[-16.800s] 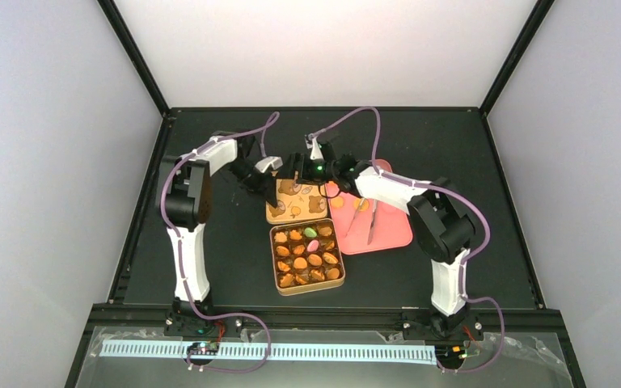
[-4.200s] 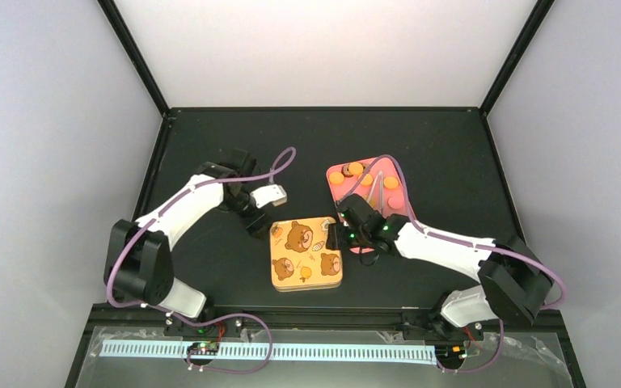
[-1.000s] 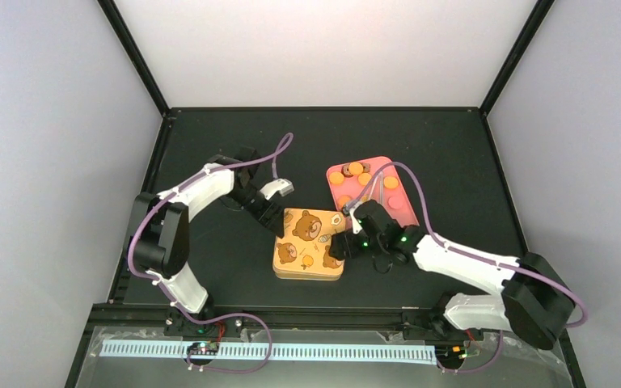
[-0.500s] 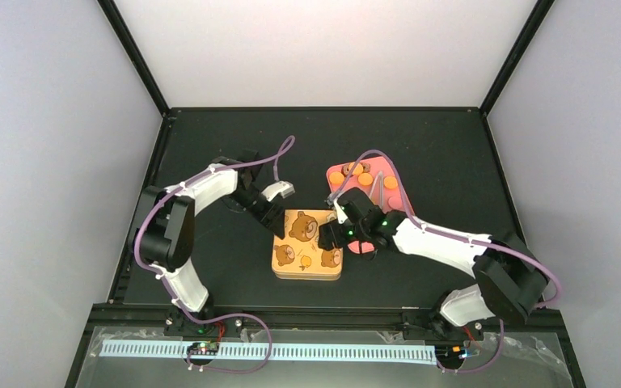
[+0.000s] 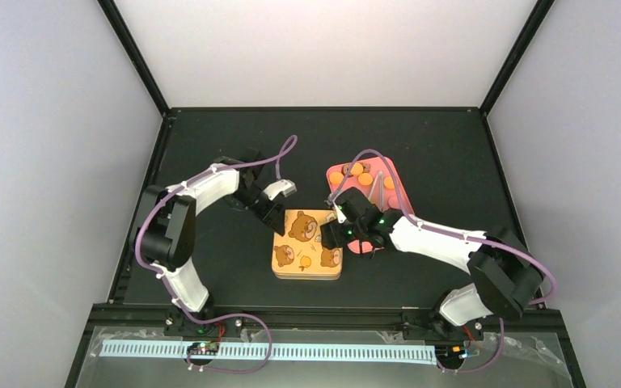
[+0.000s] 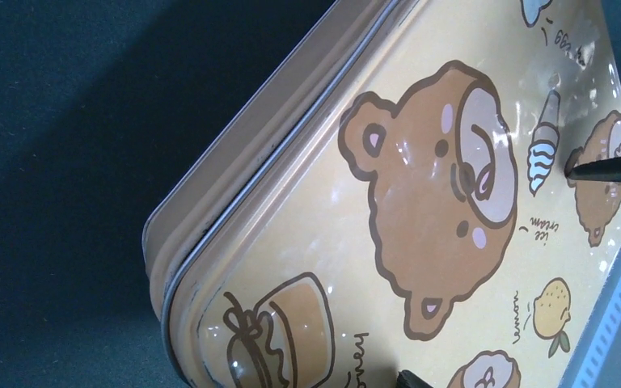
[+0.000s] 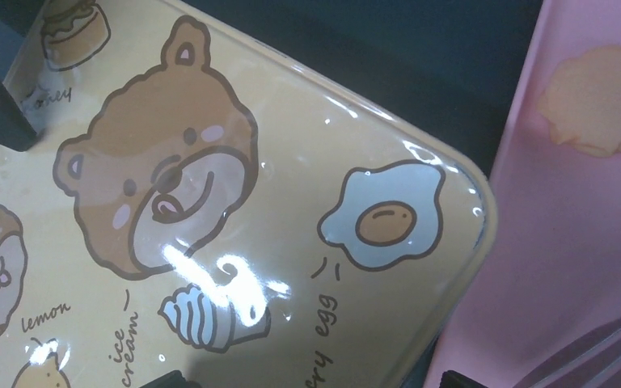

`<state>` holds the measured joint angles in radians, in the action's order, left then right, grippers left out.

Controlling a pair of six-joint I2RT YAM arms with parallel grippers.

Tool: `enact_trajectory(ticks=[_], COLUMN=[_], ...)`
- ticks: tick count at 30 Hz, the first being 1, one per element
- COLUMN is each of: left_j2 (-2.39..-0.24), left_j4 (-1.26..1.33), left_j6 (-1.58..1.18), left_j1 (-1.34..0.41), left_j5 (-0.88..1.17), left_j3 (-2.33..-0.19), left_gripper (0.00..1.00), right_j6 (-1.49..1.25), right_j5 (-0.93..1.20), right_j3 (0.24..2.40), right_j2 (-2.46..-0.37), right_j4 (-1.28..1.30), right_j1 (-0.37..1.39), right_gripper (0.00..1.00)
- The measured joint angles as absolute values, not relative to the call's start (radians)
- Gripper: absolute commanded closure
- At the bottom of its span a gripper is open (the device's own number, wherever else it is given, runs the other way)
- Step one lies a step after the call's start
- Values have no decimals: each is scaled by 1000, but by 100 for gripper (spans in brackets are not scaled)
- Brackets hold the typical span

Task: Pack the cookies
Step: Press the box lid onto the packing box.

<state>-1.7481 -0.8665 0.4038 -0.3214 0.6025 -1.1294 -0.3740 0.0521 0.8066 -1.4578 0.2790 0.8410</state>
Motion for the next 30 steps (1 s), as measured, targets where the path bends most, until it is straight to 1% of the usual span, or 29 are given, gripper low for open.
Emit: enact_trajectory(ticks=[2,7,13,16,21,24,26,30], left_j2=[-1752,-1768,-1785,-1810,-1869,-1898,-1916,-1944], left_j4=[-867,-859,-839,-839,-860,-884,-898,-911], left_j6=[403,403,411,421,463,488,504,532], left_j1=[-323,-324,-324,-324,-324,-324,-323,-321], left_j5=[596,564,522,535,600,638,656,696], left_j3=[-1137,-1174,-1220,-1247,-1290,-1311,-1328,-1358], left_gripper=[47,34,31,31,33,36,41,54], right_j6=[-367,-358,-352,-350,-356,-363,-366,-380], right_j5=[46,51,83,105,140,168,192,266], right_j3=[808,814,826,834,847,851,851,851], right_j2=[-1458,-1462,-1491,-1511,-1541,-1552,-1557,-1578], right_j4=[279,274,239,215,177,158,150,118], right_j1=[839,811,768,756,733,711,693,651], right_gripper=[18,22,30,37,48,54,58,63])
